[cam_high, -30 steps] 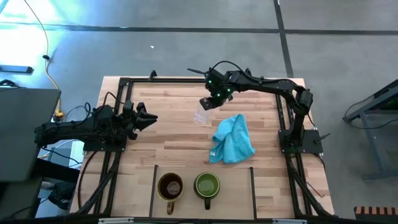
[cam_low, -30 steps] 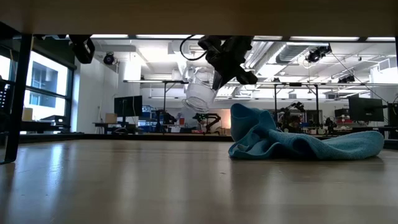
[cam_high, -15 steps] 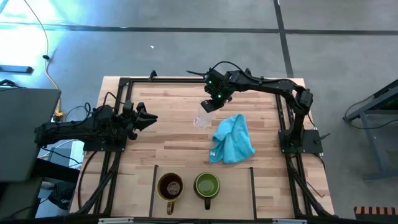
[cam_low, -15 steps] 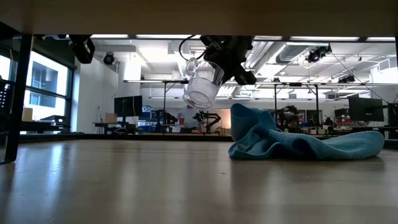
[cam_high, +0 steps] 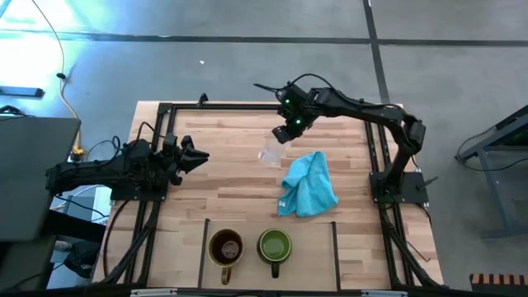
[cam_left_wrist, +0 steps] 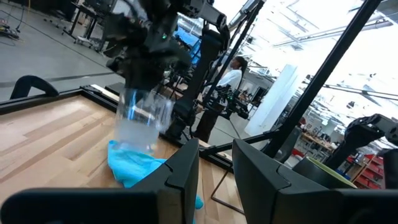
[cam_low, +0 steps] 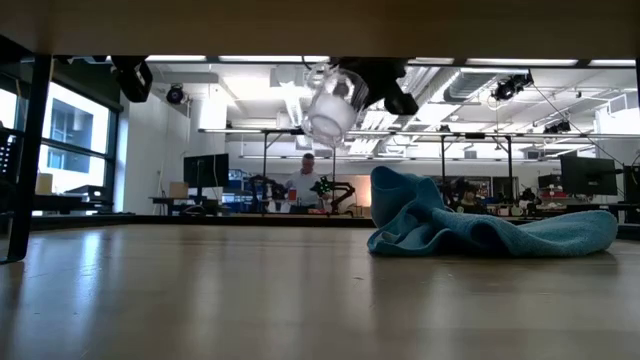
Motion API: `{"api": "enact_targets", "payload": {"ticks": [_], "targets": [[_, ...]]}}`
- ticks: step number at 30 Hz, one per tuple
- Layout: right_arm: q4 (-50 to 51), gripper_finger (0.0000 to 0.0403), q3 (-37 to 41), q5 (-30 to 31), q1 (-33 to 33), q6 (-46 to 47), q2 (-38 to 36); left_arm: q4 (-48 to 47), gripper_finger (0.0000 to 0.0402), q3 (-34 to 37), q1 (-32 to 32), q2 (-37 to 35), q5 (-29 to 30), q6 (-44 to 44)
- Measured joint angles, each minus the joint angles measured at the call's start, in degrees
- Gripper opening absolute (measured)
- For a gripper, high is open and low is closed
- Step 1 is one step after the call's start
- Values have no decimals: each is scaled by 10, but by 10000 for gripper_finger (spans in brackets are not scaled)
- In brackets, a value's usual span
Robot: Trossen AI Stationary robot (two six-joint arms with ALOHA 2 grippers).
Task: Stack small to large cups/mugs on shelf
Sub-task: Put the transparent mug on the shelf
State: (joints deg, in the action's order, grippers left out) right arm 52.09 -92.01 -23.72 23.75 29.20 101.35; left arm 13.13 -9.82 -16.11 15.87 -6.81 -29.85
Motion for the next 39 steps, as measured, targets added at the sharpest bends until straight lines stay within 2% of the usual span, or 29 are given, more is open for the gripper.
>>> {"api": "enact_targets", "payload": {"ticks": [5, 19, 31, 39], "targets": [[3, 0, 0, -41, 0, -12, -29, 0, 85, 0, 0, 0, 0, 0], [38, 0, 0, -98, 0, -32, -119, 0, 85, 0, 0, 0, 0, 0], [92, 0, 0, -110, -3, -38, -203, 4, 85, 0, 0, 0, 0, -1], [123, 0, 0, -120, -35, -42, -238, 4, 85, 0, 0, 0, 0, -9]]}}
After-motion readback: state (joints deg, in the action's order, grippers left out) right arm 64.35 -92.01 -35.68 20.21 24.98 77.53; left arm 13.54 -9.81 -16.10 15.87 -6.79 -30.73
